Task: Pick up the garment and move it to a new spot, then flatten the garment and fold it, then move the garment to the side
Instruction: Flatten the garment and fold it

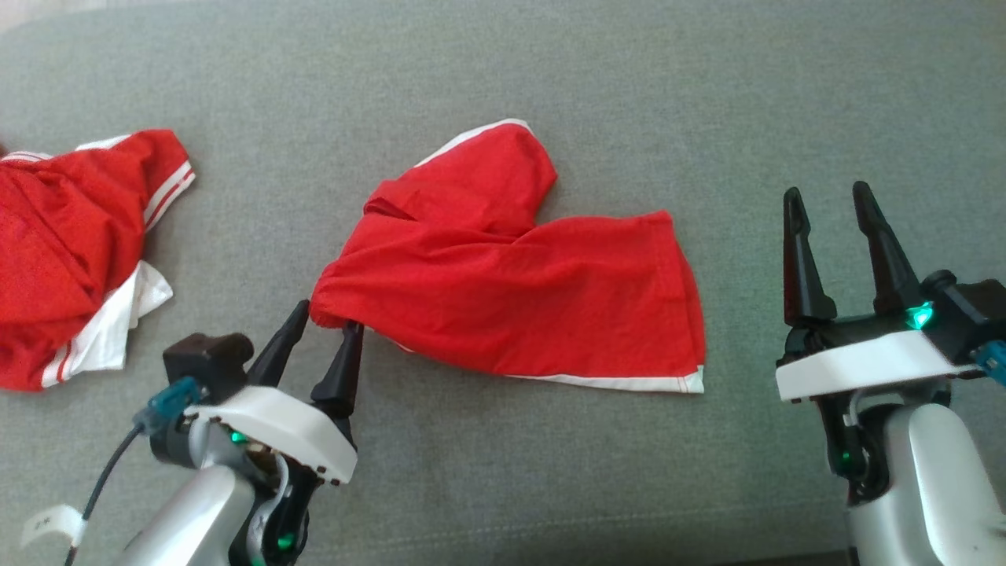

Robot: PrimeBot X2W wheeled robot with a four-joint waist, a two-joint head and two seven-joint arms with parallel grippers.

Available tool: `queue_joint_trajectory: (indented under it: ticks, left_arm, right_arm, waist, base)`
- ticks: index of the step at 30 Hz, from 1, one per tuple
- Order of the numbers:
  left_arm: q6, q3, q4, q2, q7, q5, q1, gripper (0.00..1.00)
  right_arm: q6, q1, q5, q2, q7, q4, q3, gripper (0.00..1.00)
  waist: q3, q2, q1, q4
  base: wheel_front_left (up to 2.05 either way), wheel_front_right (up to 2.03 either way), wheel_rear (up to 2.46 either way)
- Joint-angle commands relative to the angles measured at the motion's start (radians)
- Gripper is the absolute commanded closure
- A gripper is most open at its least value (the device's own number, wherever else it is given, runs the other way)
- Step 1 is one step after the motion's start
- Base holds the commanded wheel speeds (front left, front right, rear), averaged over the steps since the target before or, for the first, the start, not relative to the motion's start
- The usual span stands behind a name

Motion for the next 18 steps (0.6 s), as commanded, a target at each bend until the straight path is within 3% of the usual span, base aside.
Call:
queue_joint_trajectory:
  ticks: [1, 12, 18]
  left_arm:
    - [0.011, 0.038, -0.015, 0.011, -0.025, 0.003, -0.013, 0.00]
    - [0.101, 0.118, -0.040, 0.001, -0.111, 0.146, 0.002, 0.00]
    - [0.108, 0.198, -0.119, -0.014, -0.113, 0.237, 0.026, 0.00]
  right_arm:
    - [-0.001, 0.000, -0.008, -0.003, 0.007, -0.039, 0.023, 0.00]
    - [-0.001, 0.036, -0.026, -0.003, 0.026, -0.056, 0.020, 0.00]
    - [-0.001, 0.059, -0.040, -0.003, 0.039, -0.064, 0.024, 0.00]
  waist:
    - [-0.013, 0.0000, 0.0000, -0.002]
    - [-0.074, 0.0000, 0.0000, 0.006]
    - [-0.107, 0.0000, 0.0000, 0.015]
  base:
    - [0.00, 0.00, 0.00]
    - [0.00, 0.00, 0.00]
    - [0.00, 0.00, 0.00]
